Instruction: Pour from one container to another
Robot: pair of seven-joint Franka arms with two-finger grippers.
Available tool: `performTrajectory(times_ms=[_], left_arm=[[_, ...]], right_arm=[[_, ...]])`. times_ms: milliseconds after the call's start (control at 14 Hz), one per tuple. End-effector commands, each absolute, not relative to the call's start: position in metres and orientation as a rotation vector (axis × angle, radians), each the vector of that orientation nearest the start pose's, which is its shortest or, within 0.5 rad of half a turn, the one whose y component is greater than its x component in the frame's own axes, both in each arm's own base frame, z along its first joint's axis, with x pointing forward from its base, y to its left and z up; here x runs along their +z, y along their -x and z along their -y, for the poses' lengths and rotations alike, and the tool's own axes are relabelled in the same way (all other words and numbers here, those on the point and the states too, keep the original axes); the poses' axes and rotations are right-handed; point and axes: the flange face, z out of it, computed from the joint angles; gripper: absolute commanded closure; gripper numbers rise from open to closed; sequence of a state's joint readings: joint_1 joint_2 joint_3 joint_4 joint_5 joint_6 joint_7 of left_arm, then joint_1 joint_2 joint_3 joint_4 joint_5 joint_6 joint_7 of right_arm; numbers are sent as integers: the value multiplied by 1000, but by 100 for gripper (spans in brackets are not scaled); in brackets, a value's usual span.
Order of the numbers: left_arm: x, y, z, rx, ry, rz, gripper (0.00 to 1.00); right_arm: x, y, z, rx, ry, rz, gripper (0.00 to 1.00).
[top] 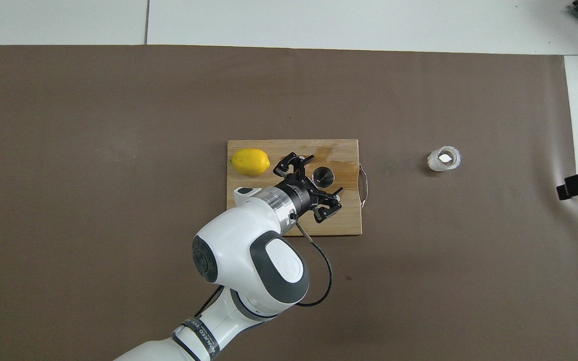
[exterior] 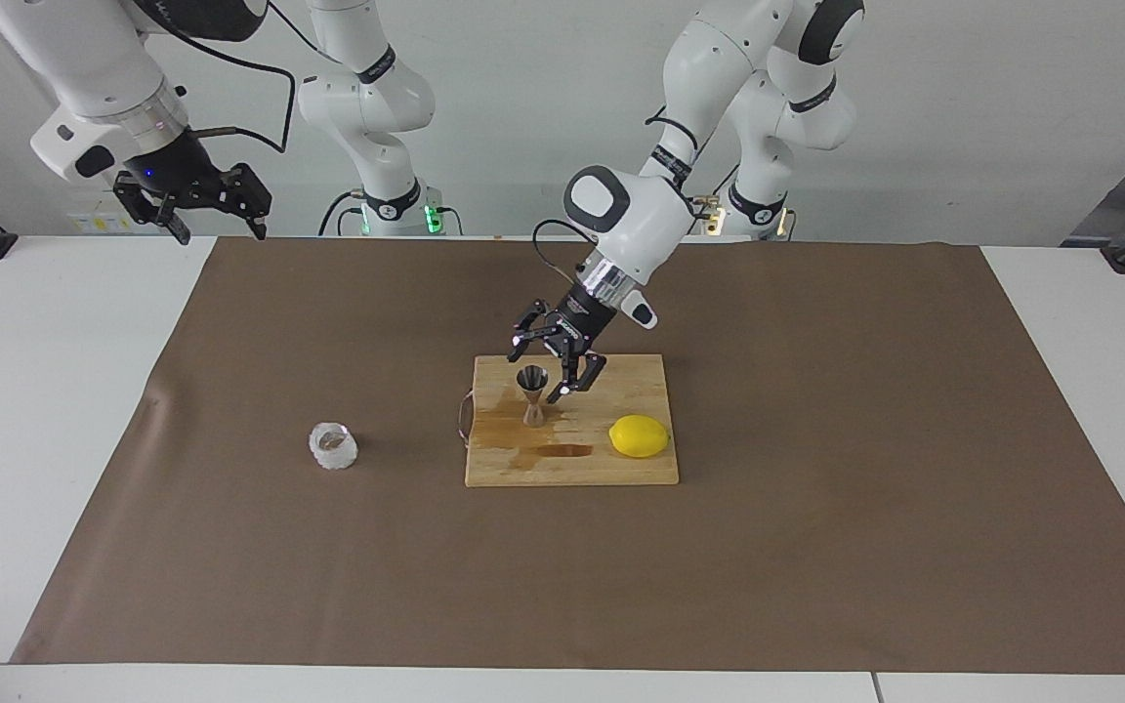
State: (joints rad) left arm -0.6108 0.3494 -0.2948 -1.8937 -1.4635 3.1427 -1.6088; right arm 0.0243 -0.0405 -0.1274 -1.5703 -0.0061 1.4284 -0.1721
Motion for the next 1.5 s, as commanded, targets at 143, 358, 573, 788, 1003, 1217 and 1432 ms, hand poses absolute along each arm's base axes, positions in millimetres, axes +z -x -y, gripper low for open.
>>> performTrajectory(times_ms=[143,358,573,788,1003,1217,1432], left_arm=[[399,-468,418,-499,-1048,-1965,0],[405,-490,397,-566,-1121,-1914,0],[414,-516,375,-642,-1240,-1853,0],[423,-532,357,-651,-1447,-1775,0],[425,-538,342,-575,-1729,-1692,0],[434,-546,330,-427,-1951,-1612,0],[452,-562,315,-199,-2198,-1493,0]], right_arm=[[635,-517,54,164,3119,98,0],[637,-511,52,206,3109,122,0],[632,-515,57,139,3087,357,0],[614,-512,70,15,3038,710,0],[592,-512,88,-82,2979,1007,0],[573,-518,109,-181,2869,1412,0],[531,-533,128,-218,2656,1593,0]])
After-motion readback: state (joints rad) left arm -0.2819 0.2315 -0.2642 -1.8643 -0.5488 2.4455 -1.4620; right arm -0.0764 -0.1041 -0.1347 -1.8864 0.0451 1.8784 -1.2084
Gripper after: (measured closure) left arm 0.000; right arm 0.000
